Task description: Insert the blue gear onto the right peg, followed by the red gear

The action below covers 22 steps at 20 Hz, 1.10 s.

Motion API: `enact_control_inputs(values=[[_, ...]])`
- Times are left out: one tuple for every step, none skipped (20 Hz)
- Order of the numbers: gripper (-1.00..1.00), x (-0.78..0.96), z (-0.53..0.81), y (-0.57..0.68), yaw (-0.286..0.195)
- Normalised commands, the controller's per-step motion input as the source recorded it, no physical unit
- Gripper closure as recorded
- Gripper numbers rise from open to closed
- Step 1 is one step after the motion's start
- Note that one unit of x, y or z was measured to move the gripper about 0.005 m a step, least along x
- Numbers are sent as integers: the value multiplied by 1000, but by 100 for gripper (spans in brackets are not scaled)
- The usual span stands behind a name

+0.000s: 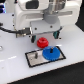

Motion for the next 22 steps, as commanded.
enact_control_inputs(values=[[-100,-183,-241,-43,0],[-100,-184,-245,-38,0],[-100,-170,-247,-38,0],[-100,-163,-235,-41,0],[-100,-115,-203,-55,0],[-100,-75,-183,-70,0],[-100,-93,-245,-72,0],[-100,-82,-190,-62,0],[100,-40,-193,-64,0],[100,-5,-140,-40,0],[100,2,-114,-12,0],[100,-1,-96,7,0],[100,-17,-85,3,0],[100,-20,-82,3,0],[100,-12,-99,1,0],[100,-4,-48,3,0],[100,7,-33,10,0],[100,16,-17,4,0],[100,8,-6,2,0],[100,11,-13,4,0],[100,16,-75,9,0],[100,31,-2,5,0]])
